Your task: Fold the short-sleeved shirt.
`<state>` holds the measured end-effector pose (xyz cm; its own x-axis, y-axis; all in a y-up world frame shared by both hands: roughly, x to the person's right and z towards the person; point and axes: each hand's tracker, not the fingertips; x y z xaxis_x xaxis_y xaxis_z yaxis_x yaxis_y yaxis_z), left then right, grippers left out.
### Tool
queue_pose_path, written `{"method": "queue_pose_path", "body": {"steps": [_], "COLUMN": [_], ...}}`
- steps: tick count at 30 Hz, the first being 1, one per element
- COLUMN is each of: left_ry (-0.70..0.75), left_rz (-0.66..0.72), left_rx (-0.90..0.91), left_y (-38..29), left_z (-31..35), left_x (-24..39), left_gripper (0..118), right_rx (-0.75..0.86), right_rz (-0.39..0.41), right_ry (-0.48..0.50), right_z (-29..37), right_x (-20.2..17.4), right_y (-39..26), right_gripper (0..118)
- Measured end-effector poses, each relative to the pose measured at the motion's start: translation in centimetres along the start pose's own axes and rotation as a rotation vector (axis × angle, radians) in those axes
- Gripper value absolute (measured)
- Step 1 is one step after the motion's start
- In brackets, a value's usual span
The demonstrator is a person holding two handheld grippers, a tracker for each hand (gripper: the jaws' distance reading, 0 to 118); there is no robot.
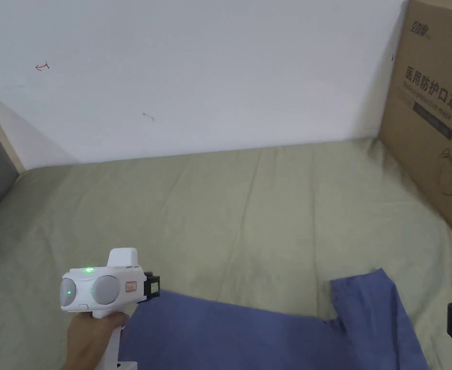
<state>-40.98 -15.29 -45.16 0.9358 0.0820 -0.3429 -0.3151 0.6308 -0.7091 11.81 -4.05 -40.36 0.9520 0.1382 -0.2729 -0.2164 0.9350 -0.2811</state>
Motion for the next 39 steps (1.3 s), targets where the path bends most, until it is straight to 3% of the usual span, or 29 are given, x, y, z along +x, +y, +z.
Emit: {"method": "queue_pose_path", "body": {"steps": [1, 3, 8, 10, 11, 14, 15, 16, 17, 20, 21, 23, 24, 25, 30, 32, 33, 36, 37, 39], "left_ry": [0.023, 0.060, 0.080, 0.066, 0.046, 0.064, 0.062, 0.056, 0.038, 0.038, 0.022, 0.004, -0.008, -0.017, -0.029, -0.028, -0.025, -0.020, -0.017, -0.009], "left_rz": [0.018, 0.038, 0.042, 0.030, 0.025, -0.009, -0.024, -0.041, -0.048, -0.080, -0.069, -0.044, -0.031, -0.030, -0.053, -0.055, -0.057, -0.053, -0.050, -0.041], "left_rx": [-0.042, -0.091, -0.182, -0.236, -0.245, -0.210, -0.200, -0.181, -0.174, -0.127, -0.094, -0.061, -0.043, -0.030, 0.001, 0.010, 0.013, 0.017, 0.017, 0.015], "left_y": [0.3, 0.8, 0.8, 0.1, -0.2, -0.4, -0.3, -0.2, -0.3, -0.5, -0.5, -0.5, -0.5, -0.4, 0.1, 0.1, 0.2, 0.0, 0.0, -0.2], "left_z": [-1.7, -4.4, -8.3, -9.2, -9.6, -9.0, -8.7, -8.4, -8.1, -6.5, -5.9, -4.0, -3.1, -2.2, 1.1, 2.1, 2.4, 3.3, 3.4, 3.8], "left_x": [-0.3, -0.8, -1.4, -1.5, -1.5, -0.9, -0.6, -0.3, 0.0, 1.0, 1.1, 1.3, 1.3, 1.2, 1.4, 1.4, 1.2, 1.0, 0.8, 0.6], "left_gripper": [78, 96, 92, 80, 64, 54, 42, 17, 4, 2, 2, 2, 2, 2, 2, 2, 2, 2, 2, 2], "right_rx": [-0.012, -0.034, -0.078, -0.094, -0.099, -0.123, -0.135, -0.157, -0.186, -0.300, -0.334, -0.423, -0.451, -0.472, -0.637, -0.681, -0.704, -0.741, -0.720, -0.718], "right_rz": [0.007, 0.012, 0.029, 0.030, 0.028, 0.022, 0.005, -0.016, -0.040, -0.121, -0.133, -0.127, -0.133, -0.138, -0.057, -0.030, -0.015, 0.014, -0.009, -0.033], "right_ry": [-0.010, -0.024, -0.040, -0.041, -0.040, -0.031, -0.024, -0.016, -0.009, 0.027, 0.034, 0.038, 0.049, 0.059, 0.038, 0.015, 0.009, 0.012, 0.069, 0.058], "right_z": [-0.8, -2.1, -4.4, -5.0, -5.1, -5.9, -6.1, -6.5, -7.1, -9.7, -10.6, -12.7, -13.7, -14.4, -17.6, -18.4, -18.6, -18.7, -18.5, -19.0], "right_x": [0.1, 0.1, -0.1, -0.2, -0.3, -0.6, -0.4, -0.3, -0.2, 0.4, 0.5, 0.8, 0.8, 0.7, -0.2, -0.6, -0.8, -1.1, -1.0, -0.6], "right_y": [-0.3, -0.8, -1.9, -2.2, -2.2, -2.3, -2.4, -2.4, -2.4, -3.0, -3.4, -4.6, -5.4, -6.2, -10.2, -11.7, -12.2, -13.4, -13.7, -14.0], "right_gripper": [0, 0, 0, 0, 0, 0, 0, 0, 0, 4, 13, 66, 86, 95, 94, 89, 83, 50, 40, 37]}}
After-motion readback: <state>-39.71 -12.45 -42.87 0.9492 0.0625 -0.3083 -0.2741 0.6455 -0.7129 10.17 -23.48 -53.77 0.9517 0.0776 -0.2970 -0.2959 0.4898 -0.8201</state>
